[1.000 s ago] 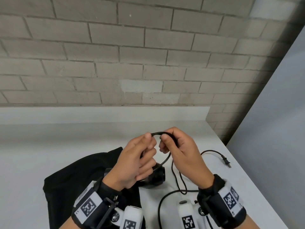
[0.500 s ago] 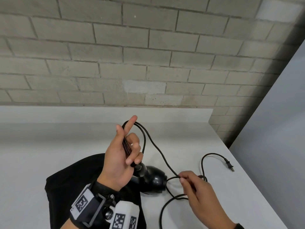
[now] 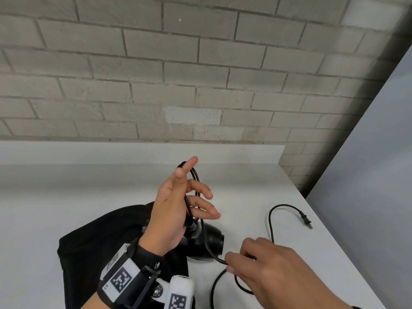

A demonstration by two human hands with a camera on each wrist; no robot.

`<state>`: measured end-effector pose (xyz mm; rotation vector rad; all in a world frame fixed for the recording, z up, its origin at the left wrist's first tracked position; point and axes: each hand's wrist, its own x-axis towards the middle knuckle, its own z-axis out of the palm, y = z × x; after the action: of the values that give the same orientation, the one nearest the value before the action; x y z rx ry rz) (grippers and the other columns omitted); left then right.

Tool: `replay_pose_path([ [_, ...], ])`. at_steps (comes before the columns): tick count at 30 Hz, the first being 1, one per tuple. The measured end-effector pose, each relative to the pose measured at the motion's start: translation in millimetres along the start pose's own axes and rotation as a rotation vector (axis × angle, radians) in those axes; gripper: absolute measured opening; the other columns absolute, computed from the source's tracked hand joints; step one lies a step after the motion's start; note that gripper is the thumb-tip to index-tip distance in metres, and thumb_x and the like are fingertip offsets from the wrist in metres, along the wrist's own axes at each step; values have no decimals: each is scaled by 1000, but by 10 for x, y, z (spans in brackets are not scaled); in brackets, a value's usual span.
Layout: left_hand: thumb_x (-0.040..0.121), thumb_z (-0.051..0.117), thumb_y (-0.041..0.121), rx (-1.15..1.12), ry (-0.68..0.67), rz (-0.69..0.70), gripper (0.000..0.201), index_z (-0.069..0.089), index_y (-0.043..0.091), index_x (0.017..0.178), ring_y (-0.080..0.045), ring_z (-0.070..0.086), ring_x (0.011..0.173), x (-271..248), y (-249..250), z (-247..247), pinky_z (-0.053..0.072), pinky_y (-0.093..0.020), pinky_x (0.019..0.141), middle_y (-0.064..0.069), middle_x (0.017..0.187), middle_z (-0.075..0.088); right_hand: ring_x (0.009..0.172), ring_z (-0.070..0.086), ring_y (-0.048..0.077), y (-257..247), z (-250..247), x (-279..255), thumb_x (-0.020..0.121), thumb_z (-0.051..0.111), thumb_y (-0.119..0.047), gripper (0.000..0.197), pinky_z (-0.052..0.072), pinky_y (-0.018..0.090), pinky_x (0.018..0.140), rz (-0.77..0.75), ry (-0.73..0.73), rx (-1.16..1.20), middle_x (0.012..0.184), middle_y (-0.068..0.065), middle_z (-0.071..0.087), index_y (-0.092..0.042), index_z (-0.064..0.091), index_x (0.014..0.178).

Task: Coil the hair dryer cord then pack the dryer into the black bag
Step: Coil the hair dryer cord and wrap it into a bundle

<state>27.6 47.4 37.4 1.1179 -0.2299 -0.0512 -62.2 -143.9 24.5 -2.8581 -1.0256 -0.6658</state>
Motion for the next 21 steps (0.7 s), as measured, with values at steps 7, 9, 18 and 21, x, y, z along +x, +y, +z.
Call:
replay_pose_path([
  [7,86,38,53,207,-174,-11,57,52,24,133,-29,72,61,-85,7,91,58,-30,55,-15,75,71,64,47,10,143,-348,283,98,44,-42,23,41,22,46,5,31,201,76,-9,52,-32,64,100],
  [9,86,37,53,247,-226,-17,56,54,23,130,-25,72,60,-114,0,107,57,-28,54,-13,74,72,63,43,9,199,-386,355,99,42,-42,28,44,24,46,32,65,248,76,-9,51,-29,67,101],
  [18,84,34,77,243,-465,-67,79,51,5,112,-28,64,45,-185,-95,109,51,-27,48,-19,60,63,68,52,6,246,-153,568,97,54,-38,16,50,31,56,139,326,426,100,-10,50,-26,63,100],
  [21,85,38,77,244,-486,-71,78,51,3,105,-24,58,36,-164,-105,62,44,-24,43,-17,52,60,71,50,0,256,-66,580,93,59,-40,16,48,21,61,182,363,474,106,-15,47,-27,59,104],
])
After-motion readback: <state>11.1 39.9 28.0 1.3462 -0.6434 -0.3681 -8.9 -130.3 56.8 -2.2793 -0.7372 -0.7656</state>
